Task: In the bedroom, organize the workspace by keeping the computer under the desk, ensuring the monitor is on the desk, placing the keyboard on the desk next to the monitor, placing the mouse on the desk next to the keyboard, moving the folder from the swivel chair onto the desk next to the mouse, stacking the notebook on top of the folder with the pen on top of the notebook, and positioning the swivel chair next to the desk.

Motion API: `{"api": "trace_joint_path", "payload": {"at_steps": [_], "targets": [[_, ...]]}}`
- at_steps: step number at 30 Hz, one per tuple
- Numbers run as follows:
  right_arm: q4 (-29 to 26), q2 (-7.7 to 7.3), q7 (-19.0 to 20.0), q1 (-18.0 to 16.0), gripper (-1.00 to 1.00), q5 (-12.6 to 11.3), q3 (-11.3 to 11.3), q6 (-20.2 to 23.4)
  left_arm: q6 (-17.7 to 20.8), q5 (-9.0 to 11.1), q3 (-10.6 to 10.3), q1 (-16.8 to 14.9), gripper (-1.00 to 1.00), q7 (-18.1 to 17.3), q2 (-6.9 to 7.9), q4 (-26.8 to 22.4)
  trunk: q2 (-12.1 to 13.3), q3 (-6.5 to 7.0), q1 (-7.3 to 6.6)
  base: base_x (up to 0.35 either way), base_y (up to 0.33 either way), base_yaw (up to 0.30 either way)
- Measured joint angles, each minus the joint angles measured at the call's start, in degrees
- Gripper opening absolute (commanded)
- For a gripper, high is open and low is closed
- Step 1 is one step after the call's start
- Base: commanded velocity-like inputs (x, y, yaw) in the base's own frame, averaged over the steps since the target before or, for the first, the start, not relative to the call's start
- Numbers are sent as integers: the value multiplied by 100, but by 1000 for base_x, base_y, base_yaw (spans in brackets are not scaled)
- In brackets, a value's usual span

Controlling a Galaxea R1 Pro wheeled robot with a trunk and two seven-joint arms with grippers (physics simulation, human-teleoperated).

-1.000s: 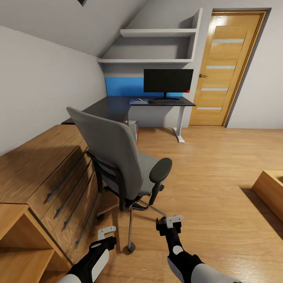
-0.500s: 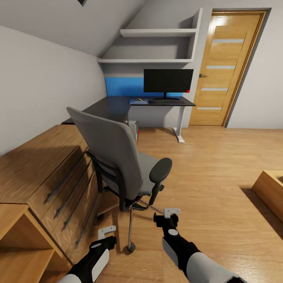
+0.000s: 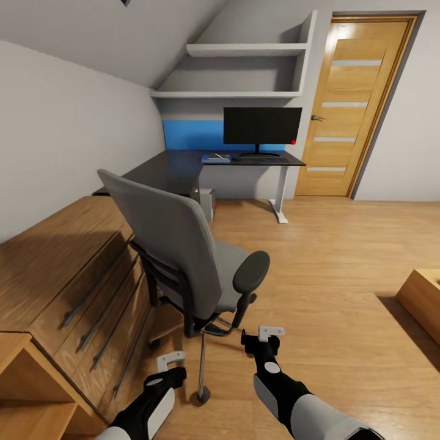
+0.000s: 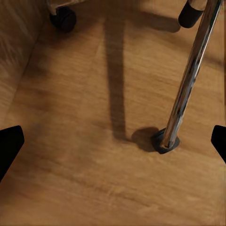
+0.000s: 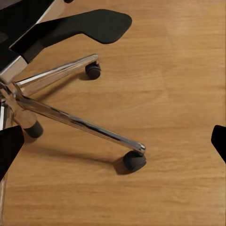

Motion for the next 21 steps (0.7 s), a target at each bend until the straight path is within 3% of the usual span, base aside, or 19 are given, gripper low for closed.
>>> {"api": "trace_joint_path", "payload": {"at_steps": [1, 5, 8, 13, 21], "targets": [[0, 0, 2, 1, 100, 30, 2, -3, -2, 3, -134, 2, 100, 2, 0, 1, 0, 0, 0, 79, 65, 0], [12, -2, -13, 4, 100, 9, -55, -27, -10, 6, -288, 2, 100, 6, 2, 0, 0, -1, -2, 195, 148, 0], [1, 0, 67, 4, 100, 63, 0, -7, -7, 6, -316, 2, 100, 5, -1, 3, 0, 0, -1, 142, 66, 0], [19, -4, 157, 8, 100, -12, -91, -38, -4, 5, -326, 2, 100, 5, 0, 0, 0, -1, -1, 101, 10, 0], [-3, 0, 223, 6, 100, 65, -13, -9, -5, 4, -330, 3, 100, 3, -2, 4, 0, 0, -2, 225, -103, 0]]}}
